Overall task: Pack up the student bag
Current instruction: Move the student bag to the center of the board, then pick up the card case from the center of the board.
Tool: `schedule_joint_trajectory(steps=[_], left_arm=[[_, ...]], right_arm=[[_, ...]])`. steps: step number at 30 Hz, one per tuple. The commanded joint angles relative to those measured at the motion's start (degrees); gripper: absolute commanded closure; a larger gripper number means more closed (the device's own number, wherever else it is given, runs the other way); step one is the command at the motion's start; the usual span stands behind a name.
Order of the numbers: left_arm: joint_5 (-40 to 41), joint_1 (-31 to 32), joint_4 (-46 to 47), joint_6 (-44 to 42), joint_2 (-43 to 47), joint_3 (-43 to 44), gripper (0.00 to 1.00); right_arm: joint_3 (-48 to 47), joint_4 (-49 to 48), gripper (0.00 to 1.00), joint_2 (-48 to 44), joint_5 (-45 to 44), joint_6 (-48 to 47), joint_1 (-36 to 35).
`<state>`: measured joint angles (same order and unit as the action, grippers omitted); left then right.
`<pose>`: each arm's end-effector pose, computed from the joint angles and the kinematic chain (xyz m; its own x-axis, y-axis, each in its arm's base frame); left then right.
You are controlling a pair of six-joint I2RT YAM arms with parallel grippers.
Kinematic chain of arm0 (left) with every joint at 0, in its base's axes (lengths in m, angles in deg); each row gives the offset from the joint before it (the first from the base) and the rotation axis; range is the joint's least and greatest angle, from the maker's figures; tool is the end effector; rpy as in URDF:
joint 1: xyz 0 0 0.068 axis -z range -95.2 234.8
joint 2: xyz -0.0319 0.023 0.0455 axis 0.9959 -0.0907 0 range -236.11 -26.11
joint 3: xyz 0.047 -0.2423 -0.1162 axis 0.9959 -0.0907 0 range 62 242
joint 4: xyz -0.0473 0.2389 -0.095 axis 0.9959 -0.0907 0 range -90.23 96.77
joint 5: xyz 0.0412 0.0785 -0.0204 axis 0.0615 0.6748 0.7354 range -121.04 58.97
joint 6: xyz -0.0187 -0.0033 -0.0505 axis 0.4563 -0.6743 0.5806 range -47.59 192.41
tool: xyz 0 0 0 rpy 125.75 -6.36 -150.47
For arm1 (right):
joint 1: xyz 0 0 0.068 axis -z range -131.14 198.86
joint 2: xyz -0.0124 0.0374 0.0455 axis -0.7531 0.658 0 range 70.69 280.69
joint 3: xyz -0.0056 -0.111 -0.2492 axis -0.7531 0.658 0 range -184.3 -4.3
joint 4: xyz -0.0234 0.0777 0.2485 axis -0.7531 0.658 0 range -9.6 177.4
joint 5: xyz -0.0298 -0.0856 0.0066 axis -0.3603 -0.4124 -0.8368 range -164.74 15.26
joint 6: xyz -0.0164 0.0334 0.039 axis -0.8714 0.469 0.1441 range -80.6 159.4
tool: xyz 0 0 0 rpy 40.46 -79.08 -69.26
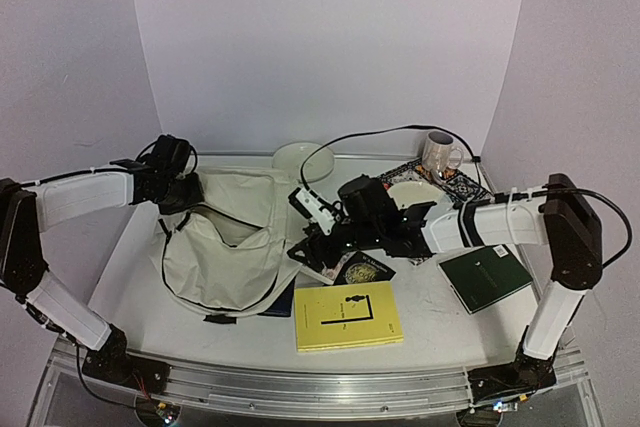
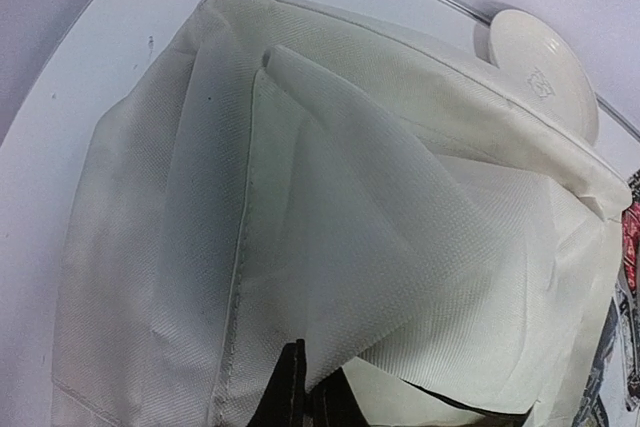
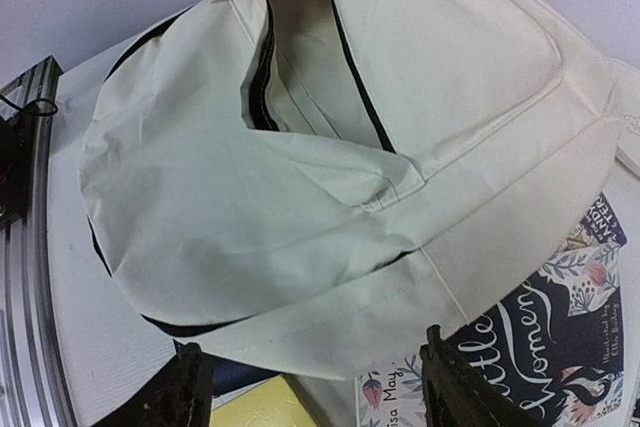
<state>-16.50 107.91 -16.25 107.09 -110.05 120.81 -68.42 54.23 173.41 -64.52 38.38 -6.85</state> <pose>0.2902 -0.1143 0.2454 -0.6920 -0.3035 -0.6550 -0.2040 0.9525 -0.2260 0.2277 0.3451 0.2417 -0.1050 -0.1851 -0.9771 -0.9127 0.4082 0.0207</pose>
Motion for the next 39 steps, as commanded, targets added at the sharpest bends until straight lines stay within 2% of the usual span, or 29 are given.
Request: schedule_joint_trajectory(steps=[1, 9, 11, 14, 18, 24, 35, 39], left_arm=[[4.27, -2.57, 3.27, 1.44, 3.87, -2.65, 1.0], [11.53, -3.89, 0.78, 0.89, 7.34, -5.21, 0.93], [12.1, -3.94, 0.31, 0.15, 8.47, -5.6, 0.86], [8.04, -3.88, -0.09, -1.33, 9.91, -5.69, 0.74], [-1.45, -2.67, -0.68, -1.22, 12.03, -5.94, 0.58], [-4.61, 10.79, -3.81, 3.73, 11.42, -4.63, 0.4], [-5.06, 33.76, -4.13, 14.86, 4.59, -2.0, 0.3], [-5.09, 38.81, -4.22, 17.19, 0.5, -0.98, 0.27]], right_arm=[[1.7, 1.71, 0.28, -1.85, 0.38, -0.11, -1.23], [0.52, 5.14, 0.24, 1.52, -2.11, 2.7, -4.2], [-0.11, 5.78, 0.24, 2.23, -2.12, 4.58, -4.43], [-0.53, 7.1, 0.23, 3.28, -2.98, 6.13, -4.53], [0.86, 7.54, 0.18, 2.39, -8.48, 7.62, -4.53], [3.09, 7.98, 0.12, -0.82, -16.37, 9.39, -4.46], [9.25, 8.22, 0.02, -5.98, -29.64, 15.08, -3.33], [11.23, 8.37, 0.02, -7.9, -32.34, 16.92, -2.23]])
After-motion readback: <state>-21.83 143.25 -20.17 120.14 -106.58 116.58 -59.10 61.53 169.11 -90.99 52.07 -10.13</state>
